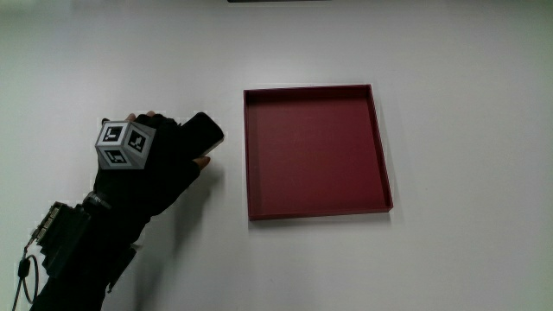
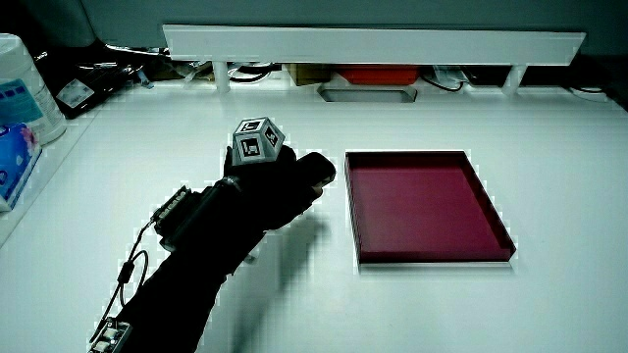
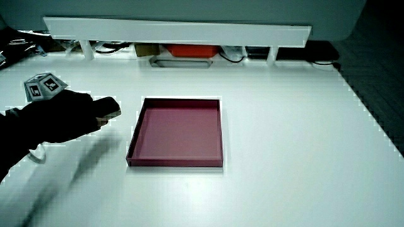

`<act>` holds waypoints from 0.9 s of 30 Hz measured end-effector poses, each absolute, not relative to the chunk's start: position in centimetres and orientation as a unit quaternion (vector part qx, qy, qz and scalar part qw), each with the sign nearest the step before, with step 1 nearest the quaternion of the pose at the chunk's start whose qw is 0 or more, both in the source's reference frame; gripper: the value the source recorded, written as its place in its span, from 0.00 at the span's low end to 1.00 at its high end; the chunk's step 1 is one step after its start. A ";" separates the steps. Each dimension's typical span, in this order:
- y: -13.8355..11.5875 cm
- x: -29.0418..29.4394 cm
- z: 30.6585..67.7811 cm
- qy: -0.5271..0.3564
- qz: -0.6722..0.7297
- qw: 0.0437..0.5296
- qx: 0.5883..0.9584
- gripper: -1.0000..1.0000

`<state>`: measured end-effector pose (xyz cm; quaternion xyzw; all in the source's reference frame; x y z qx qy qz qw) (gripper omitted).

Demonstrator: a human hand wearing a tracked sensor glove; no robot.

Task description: Pick eraser

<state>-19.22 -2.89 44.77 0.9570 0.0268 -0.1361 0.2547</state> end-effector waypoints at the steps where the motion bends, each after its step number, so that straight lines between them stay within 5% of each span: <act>1: -2.9 -19.6 45.5 0.021 -0.138 0.260 0.956 0.50; 15: -2.1 -22.6 50.7 0.016 -0.149 0.316 0.937 0.50; 27: -1.7 -23.6 51.5 0.013 -0.162 0.307 0.938 0.54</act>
